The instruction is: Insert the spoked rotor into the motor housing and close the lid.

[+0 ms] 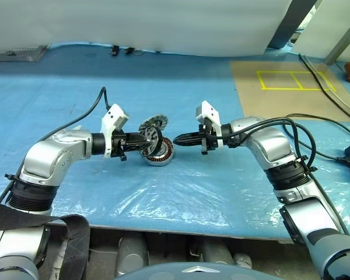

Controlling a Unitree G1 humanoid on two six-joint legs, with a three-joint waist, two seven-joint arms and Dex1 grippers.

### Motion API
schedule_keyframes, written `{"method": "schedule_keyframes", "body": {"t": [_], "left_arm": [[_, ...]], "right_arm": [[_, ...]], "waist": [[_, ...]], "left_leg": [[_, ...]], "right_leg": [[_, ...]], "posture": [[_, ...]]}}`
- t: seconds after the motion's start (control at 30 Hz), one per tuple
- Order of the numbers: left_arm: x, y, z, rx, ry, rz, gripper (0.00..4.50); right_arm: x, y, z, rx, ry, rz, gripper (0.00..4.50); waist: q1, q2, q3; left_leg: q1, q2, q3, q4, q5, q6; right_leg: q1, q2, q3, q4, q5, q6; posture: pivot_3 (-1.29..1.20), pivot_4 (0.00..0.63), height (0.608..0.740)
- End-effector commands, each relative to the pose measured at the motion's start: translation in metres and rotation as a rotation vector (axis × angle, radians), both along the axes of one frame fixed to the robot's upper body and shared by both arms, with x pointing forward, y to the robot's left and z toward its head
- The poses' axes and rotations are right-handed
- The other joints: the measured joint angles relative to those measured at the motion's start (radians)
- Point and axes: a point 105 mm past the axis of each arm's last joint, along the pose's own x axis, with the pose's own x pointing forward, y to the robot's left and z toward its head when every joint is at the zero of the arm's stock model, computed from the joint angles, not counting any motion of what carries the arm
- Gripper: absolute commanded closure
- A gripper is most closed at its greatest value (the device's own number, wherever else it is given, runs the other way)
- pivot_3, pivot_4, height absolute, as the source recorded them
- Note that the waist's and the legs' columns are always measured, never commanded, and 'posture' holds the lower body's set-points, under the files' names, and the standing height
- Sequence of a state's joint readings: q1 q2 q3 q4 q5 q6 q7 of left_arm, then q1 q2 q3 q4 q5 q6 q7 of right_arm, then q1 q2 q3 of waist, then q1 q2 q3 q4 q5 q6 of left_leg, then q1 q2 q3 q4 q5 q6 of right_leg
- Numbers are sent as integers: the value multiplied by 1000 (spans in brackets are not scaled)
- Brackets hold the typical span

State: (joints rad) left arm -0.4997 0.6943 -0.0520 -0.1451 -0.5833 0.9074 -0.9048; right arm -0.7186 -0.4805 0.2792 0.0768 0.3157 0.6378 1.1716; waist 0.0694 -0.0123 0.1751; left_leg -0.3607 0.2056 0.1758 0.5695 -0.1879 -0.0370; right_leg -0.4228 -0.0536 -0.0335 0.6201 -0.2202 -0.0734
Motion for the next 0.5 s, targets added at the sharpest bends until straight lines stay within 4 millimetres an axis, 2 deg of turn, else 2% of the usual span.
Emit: {"method": "schedule_keyframes", "body": {"t": [0.03,0.23,0.5], "left_arm": [[3,-2,11,11,-38,-14,3164],[4,-14,10,-17,-33,-28,3164],[9,-16,-8,39,-12,-11,3164]], "right_arm": [[-1,5,11,19,-54,22,4500],[0,6,11,19,-59,20,4500],[0,6,11,22,-61,18,4500]], "waist": [[1,0,0],[0,0,0],[0,0,0]], "left_leg": [[0,0,0,0,0,0],[-1,0,0,0,0,0],[-1,0,0,0,0,0]], "right_leg": [[0,0,0,0,0,0],[0,0,0,0,0,0],[0,0,-1,0,0,0]], "posture": [[0,150,740],[0,150,740],[0,150,740]]}}
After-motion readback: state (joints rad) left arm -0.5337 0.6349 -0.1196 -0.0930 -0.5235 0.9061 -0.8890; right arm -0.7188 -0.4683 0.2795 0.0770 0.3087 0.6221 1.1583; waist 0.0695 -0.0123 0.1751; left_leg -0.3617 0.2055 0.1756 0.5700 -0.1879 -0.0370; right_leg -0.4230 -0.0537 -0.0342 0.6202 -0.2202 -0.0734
